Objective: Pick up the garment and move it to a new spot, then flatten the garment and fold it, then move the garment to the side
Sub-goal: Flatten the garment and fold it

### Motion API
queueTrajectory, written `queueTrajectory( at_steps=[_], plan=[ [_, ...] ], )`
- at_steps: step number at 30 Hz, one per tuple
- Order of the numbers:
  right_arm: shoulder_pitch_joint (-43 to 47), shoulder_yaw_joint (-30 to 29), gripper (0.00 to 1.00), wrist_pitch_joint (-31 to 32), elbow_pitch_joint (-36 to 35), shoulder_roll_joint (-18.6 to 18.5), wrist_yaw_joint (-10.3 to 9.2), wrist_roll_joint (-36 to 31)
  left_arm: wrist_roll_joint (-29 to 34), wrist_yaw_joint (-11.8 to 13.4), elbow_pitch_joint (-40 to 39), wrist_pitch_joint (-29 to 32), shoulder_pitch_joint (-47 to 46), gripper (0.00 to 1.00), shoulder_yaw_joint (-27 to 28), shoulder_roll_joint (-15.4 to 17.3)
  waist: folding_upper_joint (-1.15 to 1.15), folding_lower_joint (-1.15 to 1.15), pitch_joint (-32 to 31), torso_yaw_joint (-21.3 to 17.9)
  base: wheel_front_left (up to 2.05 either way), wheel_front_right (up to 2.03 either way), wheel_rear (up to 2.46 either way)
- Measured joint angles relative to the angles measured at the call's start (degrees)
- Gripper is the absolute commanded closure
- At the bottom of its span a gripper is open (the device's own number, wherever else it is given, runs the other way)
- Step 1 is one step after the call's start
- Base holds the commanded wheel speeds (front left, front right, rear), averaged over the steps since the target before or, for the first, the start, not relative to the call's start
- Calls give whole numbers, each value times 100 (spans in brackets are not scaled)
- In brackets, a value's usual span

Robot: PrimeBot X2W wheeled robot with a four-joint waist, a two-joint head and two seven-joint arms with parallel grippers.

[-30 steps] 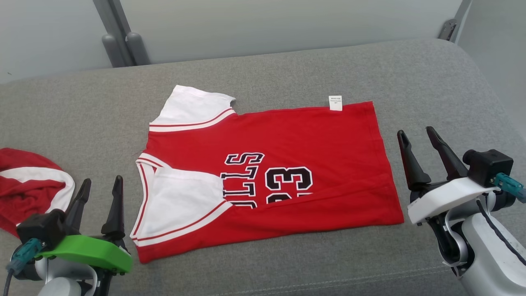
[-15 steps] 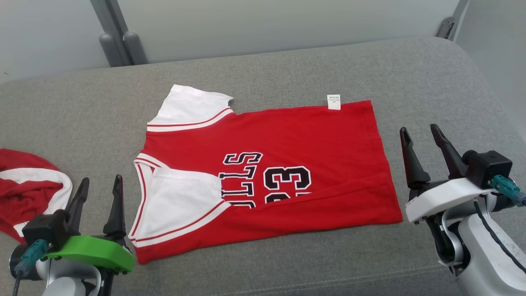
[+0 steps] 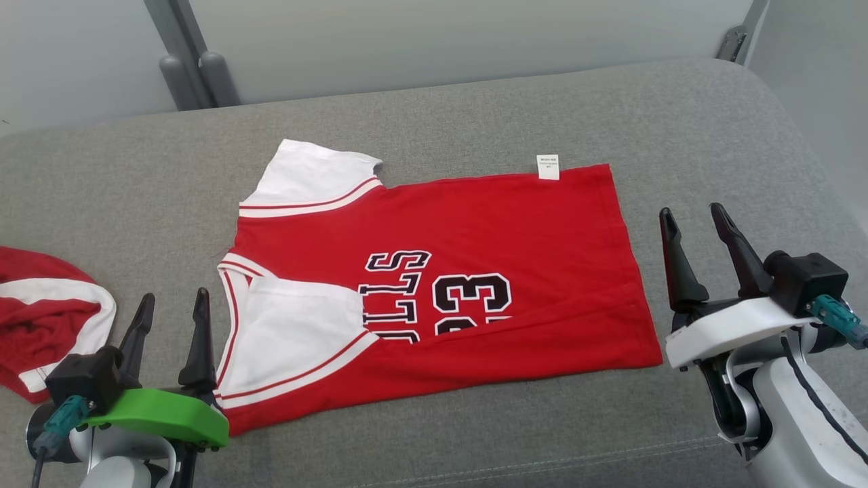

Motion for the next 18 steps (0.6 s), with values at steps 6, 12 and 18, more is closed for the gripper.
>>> queueTrajectory(
  at_steps=[6,12,18],
  plan=[
    [54,-19,0,0,-29,49,3,26,11,-10,-37,0,-22,0,24,7,0,0,97,4,0,0,0],
    [30,26,0,0,16,51,80,58,41,-87,-82,-1,-287,0,76,145,0,0,297,-6,0,0,0],
    [-279,27,0,30,49,56,89,77,41,-187,-121,1,-566,0,88,265,0,0,575,-37,0,0,0]
  ],
)
